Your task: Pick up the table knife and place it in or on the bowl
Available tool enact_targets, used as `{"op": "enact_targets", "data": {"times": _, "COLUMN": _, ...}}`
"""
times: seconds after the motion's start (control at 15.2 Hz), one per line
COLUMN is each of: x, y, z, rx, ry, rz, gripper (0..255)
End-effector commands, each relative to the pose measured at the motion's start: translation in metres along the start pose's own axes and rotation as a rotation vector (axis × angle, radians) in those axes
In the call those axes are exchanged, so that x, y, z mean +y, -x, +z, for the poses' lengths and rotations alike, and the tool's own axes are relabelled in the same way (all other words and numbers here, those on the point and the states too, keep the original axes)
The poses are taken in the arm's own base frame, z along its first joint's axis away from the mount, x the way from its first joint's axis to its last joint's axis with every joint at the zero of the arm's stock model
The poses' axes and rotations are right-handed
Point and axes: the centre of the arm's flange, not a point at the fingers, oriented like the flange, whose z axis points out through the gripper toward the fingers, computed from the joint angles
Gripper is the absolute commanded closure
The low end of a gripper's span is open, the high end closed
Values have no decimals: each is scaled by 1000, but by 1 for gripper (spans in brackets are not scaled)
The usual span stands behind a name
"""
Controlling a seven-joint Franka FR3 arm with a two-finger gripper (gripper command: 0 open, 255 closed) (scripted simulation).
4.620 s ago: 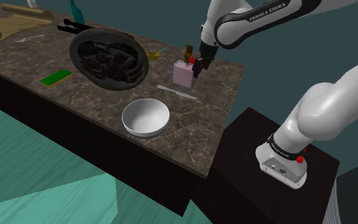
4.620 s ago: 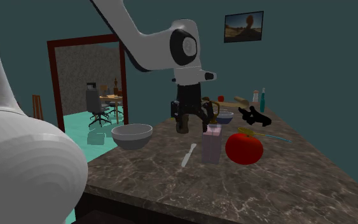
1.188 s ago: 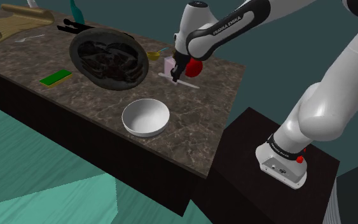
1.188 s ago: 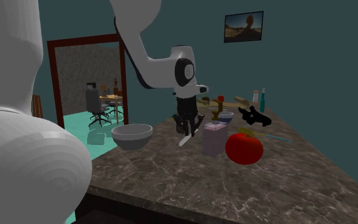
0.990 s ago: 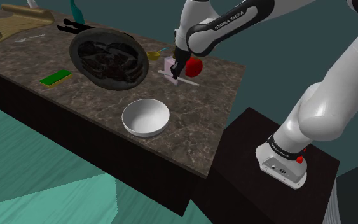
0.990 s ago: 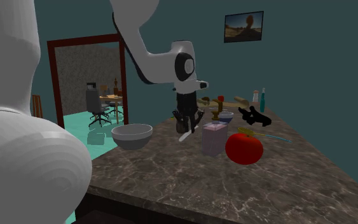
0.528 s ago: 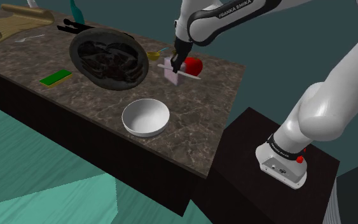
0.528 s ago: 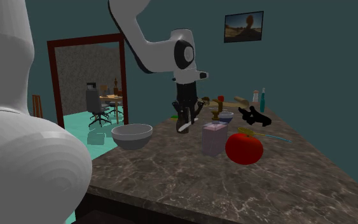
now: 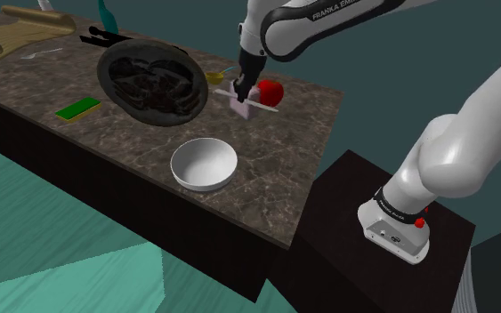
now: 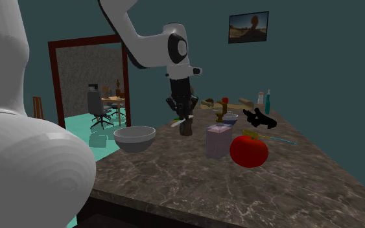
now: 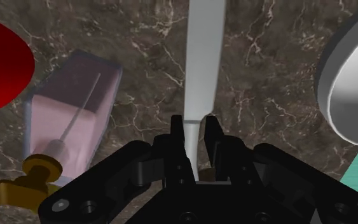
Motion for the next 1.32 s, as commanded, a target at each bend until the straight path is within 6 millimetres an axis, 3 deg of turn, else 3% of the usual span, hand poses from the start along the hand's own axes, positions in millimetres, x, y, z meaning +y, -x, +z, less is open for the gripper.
{"op": "enact_targets", "data": {"times": 0.0, "x": -24, "y": -2, "z": -4, "rx": 0, "ry": 0, "rz": 2, "gripper": 255}}
{"op": "enact_targets", "data": {"times": 1.06, "x": -239, "y": 5, "z": -22, "rx": 0, "ry": 0, "rz": 2, "gripper": 255}}
{"op": "enact_targets", "data": {"times": 1.25, "x": -240, "y": 9, "z": -7, "rx": 0, "ry": 0, "rz": 2, "gripper": 255}}
